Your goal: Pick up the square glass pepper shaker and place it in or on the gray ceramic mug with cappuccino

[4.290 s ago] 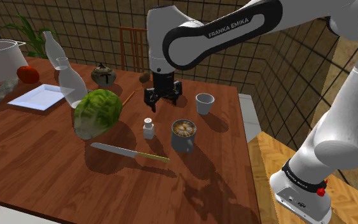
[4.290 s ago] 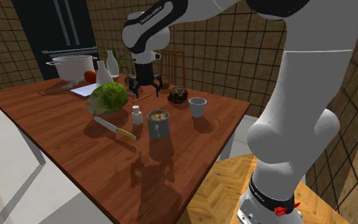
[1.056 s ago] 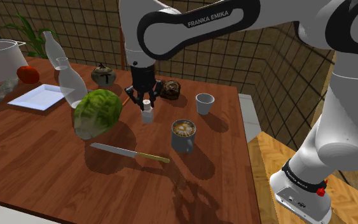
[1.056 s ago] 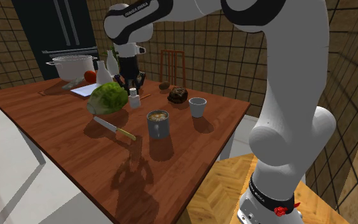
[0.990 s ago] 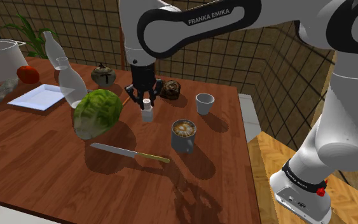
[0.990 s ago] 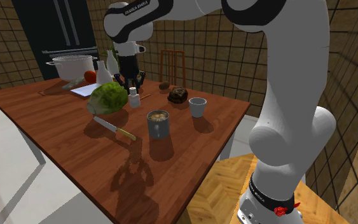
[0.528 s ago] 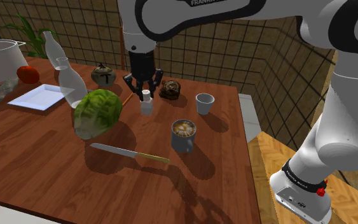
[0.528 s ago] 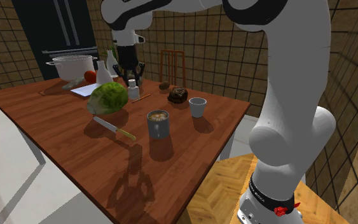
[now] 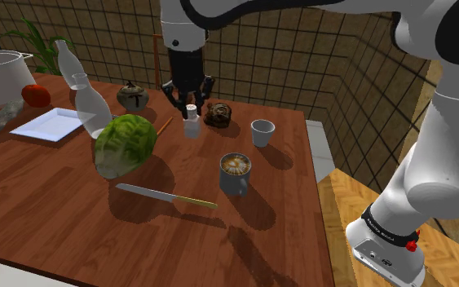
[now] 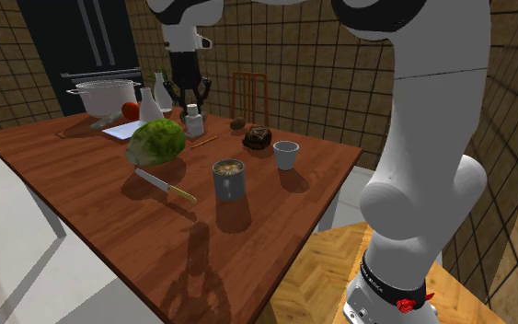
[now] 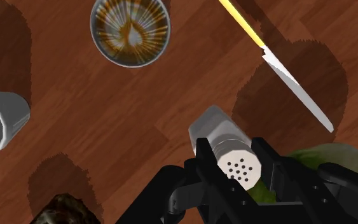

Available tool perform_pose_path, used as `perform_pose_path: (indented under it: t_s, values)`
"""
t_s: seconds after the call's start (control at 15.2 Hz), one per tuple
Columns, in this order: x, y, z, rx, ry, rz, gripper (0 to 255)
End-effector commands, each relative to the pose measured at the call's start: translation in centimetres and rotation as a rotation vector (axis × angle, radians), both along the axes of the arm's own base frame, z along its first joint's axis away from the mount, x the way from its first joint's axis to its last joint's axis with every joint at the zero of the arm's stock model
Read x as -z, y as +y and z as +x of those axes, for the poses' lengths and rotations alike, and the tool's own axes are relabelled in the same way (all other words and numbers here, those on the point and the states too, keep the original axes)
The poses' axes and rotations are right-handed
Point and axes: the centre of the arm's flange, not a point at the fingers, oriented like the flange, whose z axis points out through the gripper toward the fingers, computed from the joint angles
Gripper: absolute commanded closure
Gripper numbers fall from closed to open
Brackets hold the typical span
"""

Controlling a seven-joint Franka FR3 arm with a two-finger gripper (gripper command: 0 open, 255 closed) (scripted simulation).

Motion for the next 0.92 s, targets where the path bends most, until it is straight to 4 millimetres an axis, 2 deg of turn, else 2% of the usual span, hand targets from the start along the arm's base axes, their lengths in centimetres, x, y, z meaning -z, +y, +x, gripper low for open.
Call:
perform_pose_path:
  t_s: [0.0,0.53,0.59,0.86]
  values:
    - [-0.6,-1.2,-2.1,0.000,0.000,0.000,255]
    - [-3.0,-6.8,-10.7,0.000,0.000,0.000,255]
    - [-3.5,-7.8,-12.3,0.000,0.000,0.000,255]
    - [-1.3,-7.8,-12.3,0.000,0.000,0.000,255]
